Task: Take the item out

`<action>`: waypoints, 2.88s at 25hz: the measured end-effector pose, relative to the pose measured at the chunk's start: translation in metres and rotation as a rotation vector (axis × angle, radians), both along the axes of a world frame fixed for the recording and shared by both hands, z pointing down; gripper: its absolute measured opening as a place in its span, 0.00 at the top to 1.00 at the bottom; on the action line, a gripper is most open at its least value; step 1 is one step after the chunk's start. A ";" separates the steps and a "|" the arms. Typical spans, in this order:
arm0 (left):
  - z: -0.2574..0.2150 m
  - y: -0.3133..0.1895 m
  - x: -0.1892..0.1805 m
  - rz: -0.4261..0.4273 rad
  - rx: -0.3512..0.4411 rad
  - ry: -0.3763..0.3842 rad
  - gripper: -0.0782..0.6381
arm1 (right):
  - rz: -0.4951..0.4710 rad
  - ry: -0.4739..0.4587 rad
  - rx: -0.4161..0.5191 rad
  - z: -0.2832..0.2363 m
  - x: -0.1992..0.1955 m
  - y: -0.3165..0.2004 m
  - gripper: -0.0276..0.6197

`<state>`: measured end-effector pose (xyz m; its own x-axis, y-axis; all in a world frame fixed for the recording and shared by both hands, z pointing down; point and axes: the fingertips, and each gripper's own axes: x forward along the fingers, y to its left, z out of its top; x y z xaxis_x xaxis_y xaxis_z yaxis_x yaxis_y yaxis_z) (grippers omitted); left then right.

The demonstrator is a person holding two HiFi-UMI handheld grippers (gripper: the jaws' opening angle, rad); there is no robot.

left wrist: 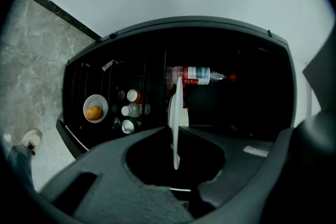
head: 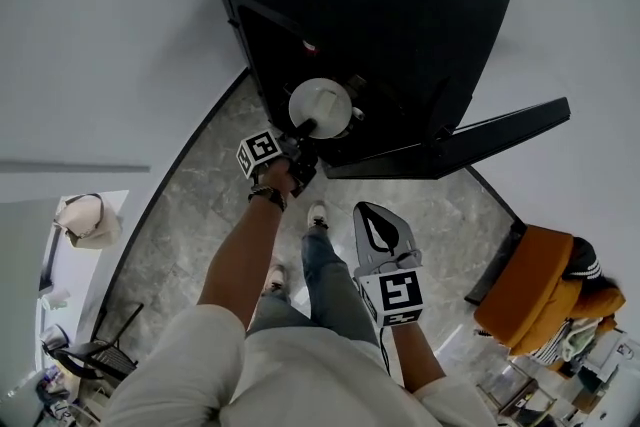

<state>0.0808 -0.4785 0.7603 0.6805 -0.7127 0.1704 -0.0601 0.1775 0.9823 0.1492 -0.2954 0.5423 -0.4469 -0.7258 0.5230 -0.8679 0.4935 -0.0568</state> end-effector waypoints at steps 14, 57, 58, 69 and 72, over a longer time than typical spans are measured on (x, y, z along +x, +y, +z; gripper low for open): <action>-0.101 0.089 -0.034 -0.005 0.038 -0.027 0.87 | 0.127 -0.086 0.089 -0.047 -0.006 0.028 0.95; -0.321 0.371 -0.080 0.070 0.181 -0.050 0.86 | 0.267 -0.106 0.323 -0.170 -0.039 0.191 0.95; -0.323 0.371 -0.080 0.072 0.186 -0.047 0.86 | 0.269 -0.103 0.323 -0.171 -0.039 0.191 0.95; -0.328 0.372 -0.077 0.082 0.188 -0.020 0.86 | 0.252 -0.048 0.307 -0.166 -0.043 0.191 0.95; -0.324 0.372 -0.076 0.083 0.180 -0.023 0.86 | 0.250 -0.048 0.308 -0.164 -0.042 0.190 0.95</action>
<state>0.0045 -0.1064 0.4362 0.7354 -0.6749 0.0614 -0.0901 -0.0076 0.9959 0.1074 -0.1054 0.3779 -0.2553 -0.9348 0.2470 -0.9633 0.2678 0.0176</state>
